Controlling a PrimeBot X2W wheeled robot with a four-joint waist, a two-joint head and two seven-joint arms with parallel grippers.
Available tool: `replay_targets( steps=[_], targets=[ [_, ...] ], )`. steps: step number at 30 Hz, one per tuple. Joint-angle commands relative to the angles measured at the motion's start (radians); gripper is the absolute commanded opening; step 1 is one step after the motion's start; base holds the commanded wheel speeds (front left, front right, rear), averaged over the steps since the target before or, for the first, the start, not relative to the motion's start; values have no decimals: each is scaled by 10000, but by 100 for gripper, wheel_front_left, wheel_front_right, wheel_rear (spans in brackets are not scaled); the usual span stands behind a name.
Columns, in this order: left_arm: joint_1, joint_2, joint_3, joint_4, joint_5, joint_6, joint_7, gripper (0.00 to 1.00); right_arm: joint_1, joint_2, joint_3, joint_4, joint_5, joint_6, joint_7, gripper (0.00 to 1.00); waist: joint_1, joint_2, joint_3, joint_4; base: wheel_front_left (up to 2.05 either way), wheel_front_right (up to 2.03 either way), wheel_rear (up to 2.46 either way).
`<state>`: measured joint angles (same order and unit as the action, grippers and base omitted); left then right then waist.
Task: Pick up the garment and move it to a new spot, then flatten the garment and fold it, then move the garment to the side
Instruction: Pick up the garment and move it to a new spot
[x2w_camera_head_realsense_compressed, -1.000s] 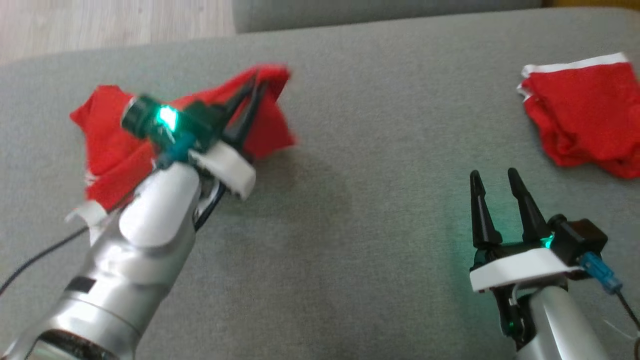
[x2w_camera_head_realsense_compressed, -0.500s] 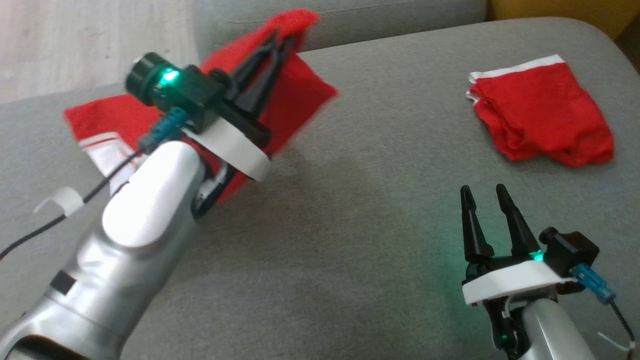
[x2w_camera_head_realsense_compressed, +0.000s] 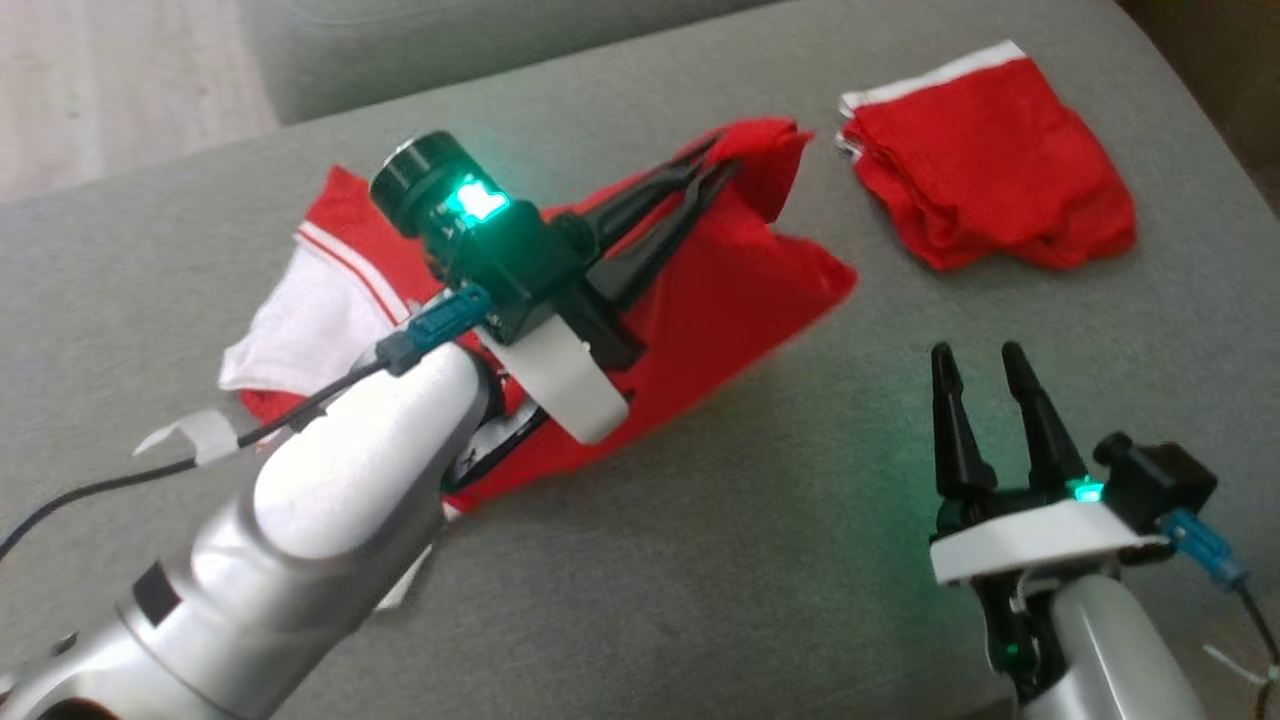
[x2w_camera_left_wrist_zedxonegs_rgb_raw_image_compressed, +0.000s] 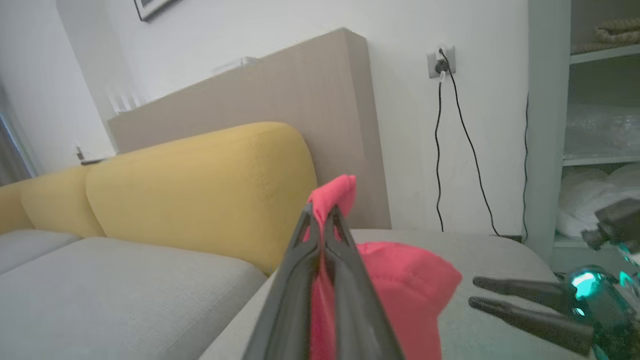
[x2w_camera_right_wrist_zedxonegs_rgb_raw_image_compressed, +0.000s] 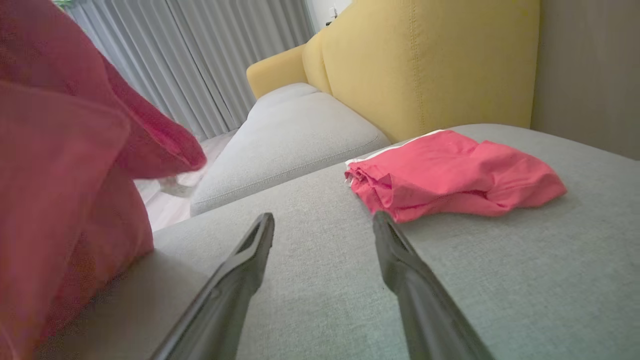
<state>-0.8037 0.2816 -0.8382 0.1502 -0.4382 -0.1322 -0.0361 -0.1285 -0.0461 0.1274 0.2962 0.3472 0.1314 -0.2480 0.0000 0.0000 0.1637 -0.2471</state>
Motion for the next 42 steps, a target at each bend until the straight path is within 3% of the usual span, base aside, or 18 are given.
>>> replay_targets(
  steps=[1, 6, 12, 18, 19, 20, 21, 27, 35, 42],
  targets=[
    [-353, 390, 323, -310, -69, 29, 65, 0, -483, -41, 264, -409, 106, -7, -137, 100, 0, 0, 291, -308, 0, 0, 0],
    [-658, 866, -433, 234, -248, 20, 507, 0, -776, -41, 494, -547, 341, -7, -137, 100, 0, 0, 870, -933, 0, 0, 0],
    [-1628, 1480, -1439, 1896, -341, 18, 532, 0, -1104, -41, 1044, -758, 727, -7, -138, 100, 0, 0, 1679, -1670, 0, 0, 0],
    [-2728, 1605, -1846, 3866, -494, 17, 264, 0, -1247, -41, 1405, -952, 1023, -7, -138, 100, 0, 0, 2204, -2080, 0, 0, 0],
    [-2878, 1572, -1844, 4179, -536, 17, 215, 11, -1259, -41, 1443, -969, 1052, -7, -138, 100, 0, 0, 2254, -2109, 0, 0, 0],
    [-3012, 1527, -1852, 4479, -581, 17, 202, 72, -1267, -41, 1470, -985, 1072, -7, -138, 100, 0, 0, 2300, -2124, 0, 0, 0],
    [-3125, 1461, -1848, 4771, -644, 17, 205, 100, -1271, -41, 1484, -995, 1083, -7, -138, 100, 0, 0, 2329, -2123, 0, 0, 0],
    [-3591, 1107, -1956, 5950, -668, 60, -333, 100, -1324, -41, 1432, -951, 1030, -7, -138, 100, 0, 0, 2306, -1852, 0, 0, 0],
    [-3626, 679, -1464, 6596, -1044, 338, -1611, 100, -1461, -41, 1099, -841, 554, -7, -138, 100, 0, 0, 1888, -876, 0, 0, 0],
    [-2906, 919, -455, 5619, -1385, 1386, -2222, 100, -1355, -41, 408, -628, -112, -7, -138, 100, 0, 0, 1222, 473, 0, 0, 0]
  ],
)
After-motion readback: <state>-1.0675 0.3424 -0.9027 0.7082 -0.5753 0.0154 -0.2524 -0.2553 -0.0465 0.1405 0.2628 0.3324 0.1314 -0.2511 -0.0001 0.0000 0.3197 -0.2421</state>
